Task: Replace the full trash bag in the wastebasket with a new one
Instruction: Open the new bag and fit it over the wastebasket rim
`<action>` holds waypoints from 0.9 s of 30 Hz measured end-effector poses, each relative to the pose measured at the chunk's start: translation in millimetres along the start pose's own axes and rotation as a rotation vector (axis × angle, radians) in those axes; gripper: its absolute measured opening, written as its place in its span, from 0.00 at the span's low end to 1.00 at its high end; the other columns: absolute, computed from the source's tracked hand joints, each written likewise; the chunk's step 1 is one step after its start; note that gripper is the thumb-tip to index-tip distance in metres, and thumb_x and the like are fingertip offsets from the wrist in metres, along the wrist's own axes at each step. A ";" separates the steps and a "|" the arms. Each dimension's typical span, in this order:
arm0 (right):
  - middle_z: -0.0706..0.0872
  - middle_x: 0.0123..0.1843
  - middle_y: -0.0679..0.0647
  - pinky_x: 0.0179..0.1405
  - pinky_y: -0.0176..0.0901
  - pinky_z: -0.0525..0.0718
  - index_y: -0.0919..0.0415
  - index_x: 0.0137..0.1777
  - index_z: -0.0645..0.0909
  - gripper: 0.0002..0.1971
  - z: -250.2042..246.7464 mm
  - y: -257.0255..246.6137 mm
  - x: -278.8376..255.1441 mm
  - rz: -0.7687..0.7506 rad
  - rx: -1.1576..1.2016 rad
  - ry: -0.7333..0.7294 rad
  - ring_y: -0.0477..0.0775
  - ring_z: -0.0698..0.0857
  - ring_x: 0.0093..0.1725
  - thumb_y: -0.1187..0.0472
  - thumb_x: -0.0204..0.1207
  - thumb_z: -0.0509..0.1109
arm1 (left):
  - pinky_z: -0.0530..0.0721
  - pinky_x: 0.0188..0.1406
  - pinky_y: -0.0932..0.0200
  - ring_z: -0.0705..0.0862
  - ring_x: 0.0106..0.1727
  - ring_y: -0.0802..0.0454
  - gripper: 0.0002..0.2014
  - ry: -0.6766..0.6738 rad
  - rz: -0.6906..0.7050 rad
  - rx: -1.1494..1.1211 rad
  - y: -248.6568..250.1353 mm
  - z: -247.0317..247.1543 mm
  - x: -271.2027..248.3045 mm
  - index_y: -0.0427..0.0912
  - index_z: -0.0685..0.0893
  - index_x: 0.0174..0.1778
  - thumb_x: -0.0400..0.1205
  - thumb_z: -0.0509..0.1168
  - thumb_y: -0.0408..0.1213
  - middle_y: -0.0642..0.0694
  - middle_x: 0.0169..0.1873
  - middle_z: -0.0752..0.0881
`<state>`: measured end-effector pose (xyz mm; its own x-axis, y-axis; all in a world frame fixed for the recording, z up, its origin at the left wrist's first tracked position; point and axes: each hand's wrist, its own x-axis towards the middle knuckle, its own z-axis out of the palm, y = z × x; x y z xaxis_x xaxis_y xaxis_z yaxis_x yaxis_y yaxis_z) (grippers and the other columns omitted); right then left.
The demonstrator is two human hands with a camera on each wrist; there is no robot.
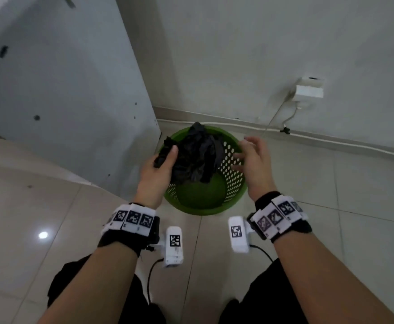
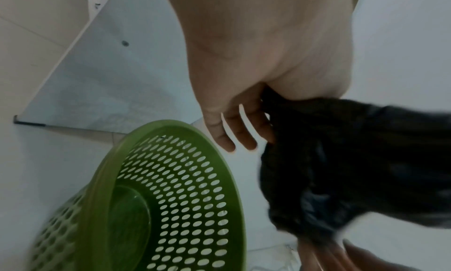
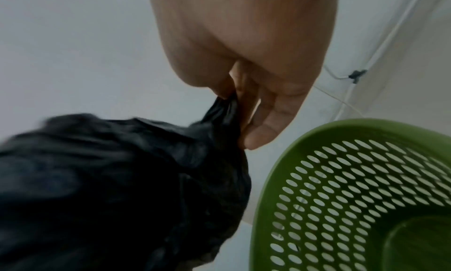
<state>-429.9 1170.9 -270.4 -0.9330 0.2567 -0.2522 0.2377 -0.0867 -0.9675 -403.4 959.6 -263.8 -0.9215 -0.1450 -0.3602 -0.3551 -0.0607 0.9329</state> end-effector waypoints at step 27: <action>0.80 0.32 0.47 0.37 0.37 0.76 0.55 0.34 0.76 0.13 -0.7 -19.1 34.2 -0.403 -0.591 -0.242 0.40 0.76 0.31 0.68 0.72 0.76 | 0.86 0.65 0.56 0.88 0.65 0.54 0.29 -0.325 0.212 0.173 14.0 -29.2 33.5 0.41 0.81 0.72 0.74 0.76 0.41 0.49 0.65 0.88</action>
<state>-466.2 1182.0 -260.5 -0.9954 -0.0654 0.0693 -0.0932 0.5173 -0.8507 -434.7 925.1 -263.0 -0.9688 0.1838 -0.1663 -0.1484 0.1074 0.9831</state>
